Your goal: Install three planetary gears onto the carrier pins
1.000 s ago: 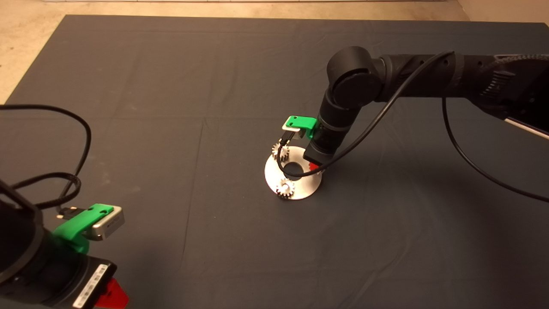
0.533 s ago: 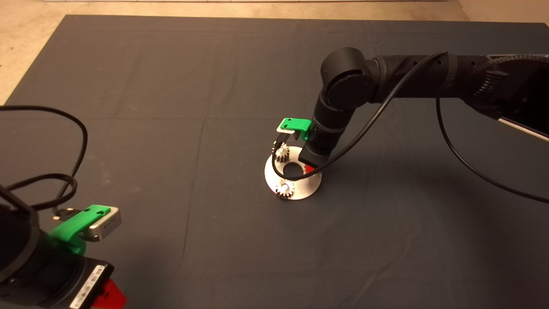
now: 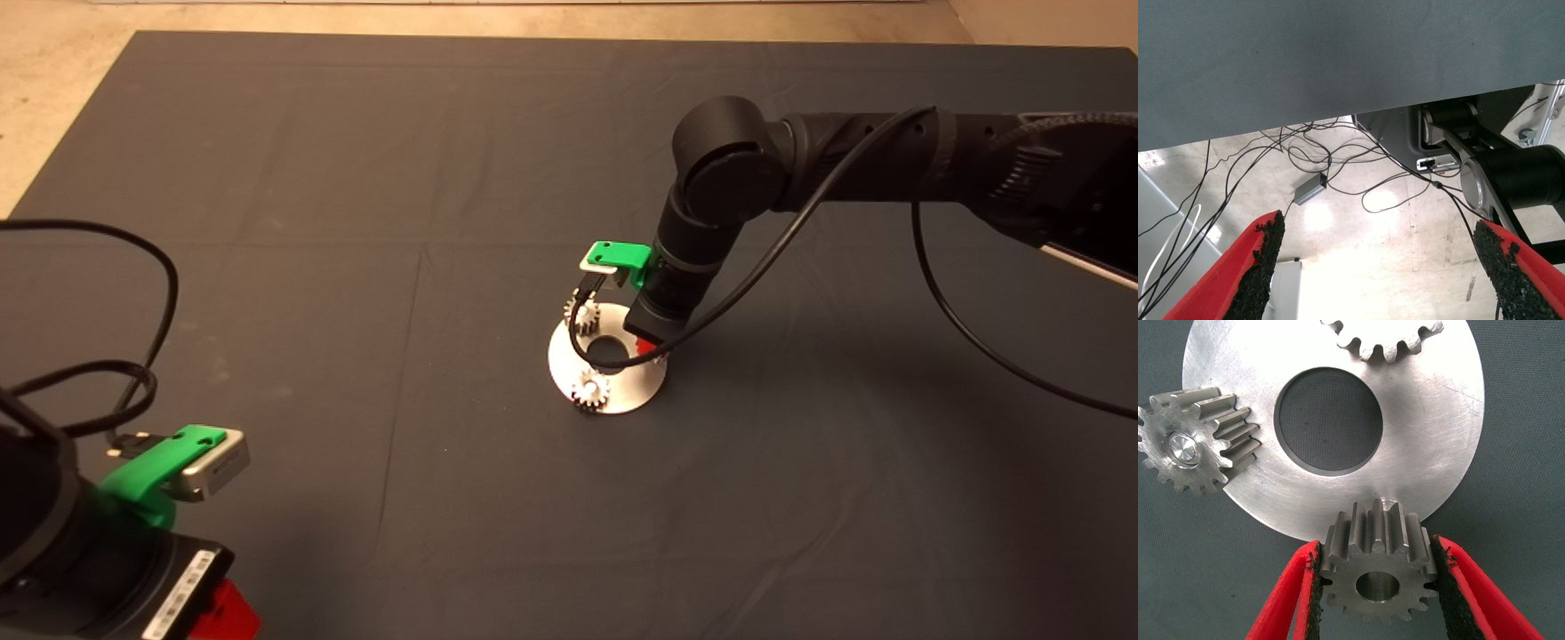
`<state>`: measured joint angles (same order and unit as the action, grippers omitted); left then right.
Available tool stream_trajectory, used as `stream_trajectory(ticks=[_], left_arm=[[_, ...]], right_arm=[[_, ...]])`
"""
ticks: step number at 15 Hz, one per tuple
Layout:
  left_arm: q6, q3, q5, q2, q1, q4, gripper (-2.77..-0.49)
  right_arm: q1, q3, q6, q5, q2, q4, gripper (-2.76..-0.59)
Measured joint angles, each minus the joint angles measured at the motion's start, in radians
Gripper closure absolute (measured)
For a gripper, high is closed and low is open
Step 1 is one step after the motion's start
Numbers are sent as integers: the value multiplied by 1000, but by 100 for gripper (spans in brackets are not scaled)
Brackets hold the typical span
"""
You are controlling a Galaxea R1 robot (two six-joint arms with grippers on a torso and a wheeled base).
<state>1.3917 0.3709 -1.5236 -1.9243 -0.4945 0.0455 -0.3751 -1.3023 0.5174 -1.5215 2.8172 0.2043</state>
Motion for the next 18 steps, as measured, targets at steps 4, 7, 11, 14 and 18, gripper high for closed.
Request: stream_trajectory(ticks=[4,7,11,14,18], left_arm=[[0,0,0,3,0,0,-202],[0,0,0,4,0,0,-202],[0,0,0,5,0,0,-202],[0,0,0,5,0,0,-202],[0,0,0,5,0,0,-202]], right_arm=[[0,0,-4,0,0,0,-102],[0,0,-4,-1,0,4,-102],[0,0,-4,-1,0,5,-102],[0,0,-4,-1,0,6,-102],[0,0,-4,-1,0,6,-102]])
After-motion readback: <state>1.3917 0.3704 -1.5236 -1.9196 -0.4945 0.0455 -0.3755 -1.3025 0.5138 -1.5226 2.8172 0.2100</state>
